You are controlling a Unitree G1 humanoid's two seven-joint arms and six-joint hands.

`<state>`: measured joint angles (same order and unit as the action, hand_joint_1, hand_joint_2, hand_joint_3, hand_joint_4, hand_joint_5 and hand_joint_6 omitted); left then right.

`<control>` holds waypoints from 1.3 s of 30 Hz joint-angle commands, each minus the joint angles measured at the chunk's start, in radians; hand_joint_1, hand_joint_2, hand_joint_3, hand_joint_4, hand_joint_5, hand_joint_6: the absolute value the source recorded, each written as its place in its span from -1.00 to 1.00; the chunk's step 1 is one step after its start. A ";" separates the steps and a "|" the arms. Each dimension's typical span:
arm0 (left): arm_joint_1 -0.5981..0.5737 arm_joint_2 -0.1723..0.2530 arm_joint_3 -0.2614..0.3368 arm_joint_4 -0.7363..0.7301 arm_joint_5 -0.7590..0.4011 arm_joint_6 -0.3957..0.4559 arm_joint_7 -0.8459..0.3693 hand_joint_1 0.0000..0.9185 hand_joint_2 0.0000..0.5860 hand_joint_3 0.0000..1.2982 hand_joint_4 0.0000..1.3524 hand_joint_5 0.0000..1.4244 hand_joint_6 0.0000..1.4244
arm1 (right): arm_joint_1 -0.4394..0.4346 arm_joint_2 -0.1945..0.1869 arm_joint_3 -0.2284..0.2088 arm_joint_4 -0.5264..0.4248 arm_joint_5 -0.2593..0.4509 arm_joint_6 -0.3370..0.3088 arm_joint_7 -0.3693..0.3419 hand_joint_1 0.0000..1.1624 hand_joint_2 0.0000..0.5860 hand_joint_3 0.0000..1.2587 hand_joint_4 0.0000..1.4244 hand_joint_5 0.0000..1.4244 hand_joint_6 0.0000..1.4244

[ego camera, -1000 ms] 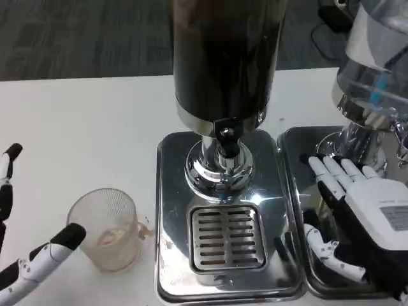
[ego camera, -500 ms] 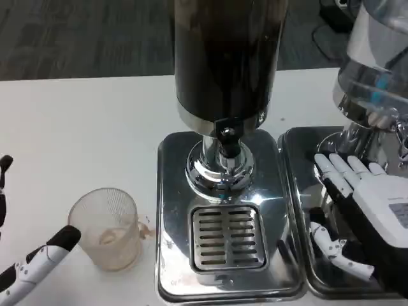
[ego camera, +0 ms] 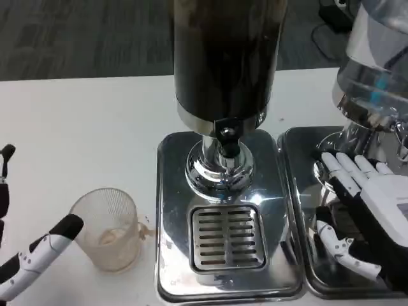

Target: Grasp the cup under the faucet to collect the drink, then remove the cup.

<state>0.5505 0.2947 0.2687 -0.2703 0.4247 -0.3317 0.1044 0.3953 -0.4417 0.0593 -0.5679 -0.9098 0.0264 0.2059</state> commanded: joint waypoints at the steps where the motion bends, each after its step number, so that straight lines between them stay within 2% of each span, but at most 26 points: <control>1: 0.021 0.001 -0.023 -0.001 -0.034 -0.034 -0.023 -1.00 -1.00 -1.00 -1.00 -1.00 -1.00 | -0.015 -0.020 -0.012 0.019 0.020 -0.028 -0.005 -0.57 0.84 -1.00 -1.00 -1.00 -1.00; 4: 0.022 0.021 -0.043 0.000 -0.018 -0.033 -0.052 -1.00 -1.00 -1.00 -1.00 -1.00 -1.00 | -0.021 -0.026 -0.019 0.028 0.029 -0.036 -0.007 -0.57 0.84 -1.00 -1.00 -1.00 -1.00; 8: 0.001 0.070 -0.070 -0.014 0.000 0.006 -0.128 -1.00 -1.00 -1.00 -1.00 -1.00 -1.00 | -0.031 -0.033 -0.019 0.033 0.038 -0.041 0.001 -0.57 0.84 -1.00 -1.00 -1.00 -1.00; 9: -0.007 0.067 -0.064 -0.016 0.014 0.009 -0.114 -1.00 -1.00 -1.00 -1.00 -1.00 -1.00 | -0.038 -0.035 -0.017 0.036 0.034 -0.044 -0.003 -0.57 0.84 -1.00 -1.00 -1.00 -1.00; 12: -0.028 0.045 -0.028 -0.001 0.040 0.004 -0.046 -1.00 -0.99 -0.92 -0.97 -0.92 -1.00 | -0.034 -0.015 0.002 0.031 0.011 -0.028 -0.011 -0.57 0.84 -1.00 -1.00 -1.00 -1.00; 17: -0.051 0.082 -0.030 0.038 0.007 -0.014 -0.078 -1.00 -0.98 -0.86 -0.91 -0.89 -1.00 | -0.038 0.020 0.024 0.036 -0.021 -0.015 -0.022 -0.56 0.83 -1.00 -1.00 -1.00 -1.00; 20: -0.049 0.112 -0.032 0.067 -0.023 -0.024 -0.121 -1.00 -0.98 -0.92 -1.00 -0.92 -1.00 | -0.040 0.038 0.040 0.037 -0.045 -0.008 -0.030 -0.55 0.82 -1.00 -1.00 -1.00 -1.00; 21: -0.039 0.117 -0.033 0.085 -0.032 -0.034 -0.127 -1.00 -1.00 -0.98 -1.00 -0.98 -1.00 | -0.040 0.046 0.044 0.039 -0.052 -0.006 -0.034 -0.55 0.82 -1.00 -1.00 -1.00 -1.00; 26: -0.043 0.132 -0.032 0.218 -0.051 -0.100 -0.112 -1.00 -1.00 -1.00 -1.00 -1.00 -1.00 | -0.056 0.076 0.074 0.066 -0.092 -0.002 -0.064 -0.54 0.82 -1.00 -1.00 -1.00 -1.00; 34: -0.097 0.125 -0.063 0.371 0.001 -0.153 -0.027 -0.97 -1.00 -1.00 -1.00 -1.00 -1.00 | -0.075 0.093 0.095 0.103 -0.110 0.003 -0.095 -0.52 0.77 -1.00 -1.00 -1.00 -1.00; 39: -0.161 0.146 -0.096 0.482 0.020 -0.184 0.013 -0.86 -0.99 -1.00 -1.00 -1.00 -1.00 | -0.090 0.100 0.116 0.128 -0.128 0.007 -0.117 -0.51 0.76 -1.00 -1.00 -1.00 -1.00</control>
<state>0.4174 0.4237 0.1885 0.1710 0.4301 -0.4939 0.0933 0.3179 -0.3497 0.1681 -0.4548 -1.0291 0.0235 0.1145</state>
